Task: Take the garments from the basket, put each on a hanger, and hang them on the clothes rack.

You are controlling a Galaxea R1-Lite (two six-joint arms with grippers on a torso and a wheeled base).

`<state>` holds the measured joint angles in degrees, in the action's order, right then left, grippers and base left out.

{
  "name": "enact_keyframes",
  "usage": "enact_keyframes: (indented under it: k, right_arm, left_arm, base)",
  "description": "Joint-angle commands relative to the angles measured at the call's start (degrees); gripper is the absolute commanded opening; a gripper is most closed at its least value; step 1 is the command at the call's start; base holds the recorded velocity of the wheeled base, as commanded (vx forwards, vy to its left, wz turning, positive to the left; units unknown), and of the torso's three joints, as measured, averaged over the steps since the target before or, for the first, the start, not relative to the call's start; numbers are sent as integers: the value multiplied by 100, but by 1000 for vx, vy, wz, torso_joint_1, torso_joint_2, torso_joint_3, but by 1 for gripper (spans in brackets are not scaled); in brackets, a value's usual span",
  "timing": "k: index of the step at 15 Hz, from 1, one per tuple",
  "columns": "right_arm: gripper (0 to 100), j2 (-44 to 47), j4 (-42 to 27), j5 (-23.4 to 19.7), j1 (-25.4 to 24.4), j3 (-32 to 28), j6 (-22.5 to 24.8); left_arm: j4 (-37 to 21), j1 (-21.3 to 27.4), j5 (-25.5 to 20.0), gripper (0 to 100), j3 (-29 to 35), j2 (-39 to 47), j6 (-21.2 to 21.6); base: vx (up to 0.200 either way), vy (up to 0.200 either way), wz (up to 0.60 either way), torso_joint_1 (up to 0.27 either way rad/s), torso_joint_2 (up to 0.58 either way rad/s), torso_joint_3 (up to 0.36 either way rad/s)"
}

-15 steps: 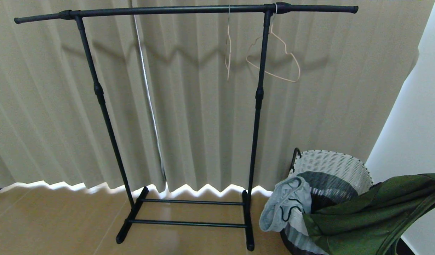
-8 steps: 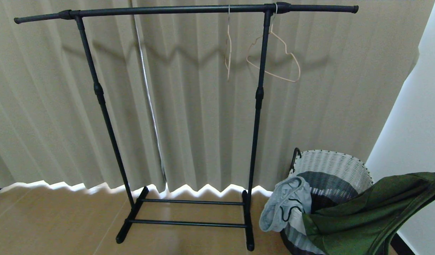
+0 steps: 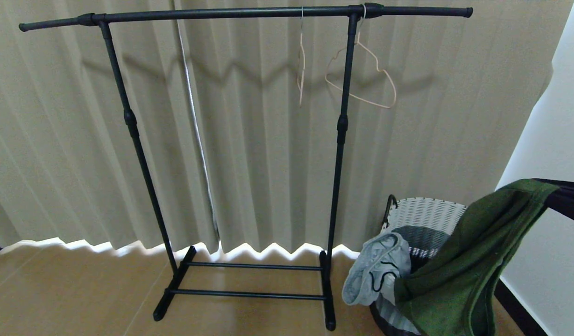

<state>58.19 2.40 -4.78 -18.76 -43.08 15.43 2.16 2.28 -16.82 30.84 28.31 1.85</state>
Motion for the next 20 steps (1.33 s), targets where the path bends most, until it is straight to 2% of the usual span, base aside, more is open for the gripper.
enact_keyframes:
  k: [1,3,4,5,7,9,10,11,12,15,17,20]
  right_arm:
    - [0,448,6,-164,-260,-368,-128]
    - [0,615,-3,-348,-611,-763,-735]
    - [0,650,-3,-366,-646,-825,-805]
    - [0,817,-3,-454,-752,-1018,-928]
    - [0,1142,6,-577,-1042,-1361,-1236]
    - [0,1371,6,-577,-1270,-1607,-1420]
    - [0,1512,6,-577,-1358,-1791,-1491]
    - [0,1529,15,-577,-1367,-1800,-1491]
    - [0,1652,217,-577,-1499,-1844,-1578]
    - [0,1705,498,-577,-1657,-1809,-1631]
    - [0,1705,507,-586,-1736,-1818,-1631]
    - [0,1687,507,-577,-1833,-1809,-1631]
  left_arm:
    - [417,1090,-58,100,774,2082,-10]
    - [663,2286,566,100,1187,3093,-10]
    - [698,2497,689,100,1266,3260,-10]
    - [830,3094,1164,100,1556,3796,-18]
    - [1111,4079,1823,100,1829,4684,-45]
    - [1217,4624,2095,100,1838,5159,-150]
    - [1410,5010,2122,100,1899,5528,-387]
    - [1419,5028,2122,100,1899,5545,-405]
    - [1665,5476,2166,100,2136,6090,-730]
    - [1806,5960,2517,100,2629,6960,-1363]
    - [1832,6047,2526,100,2761,7233,-1433]
    - [2245,6039,2605,100,2840,7655,-1653]
  base:
    - [0,0,0,0,0,0]
    - [0,0,0,0,0,0]
    - [0,0,0,0,0,0]
    - [0,0,0,0,0,0]
    - [0,0,0,0,0,0]
    - [0,0,0,0,0,0]
    - [0,0,0,0,0,0]
    - [0,0,0,0,0,0]
    - [0,0,0,0,0,0]
    - [0,0,0,0,0,0]
    - [0,0,0,0,0,0]
    - [0,0,0,0,0,0]
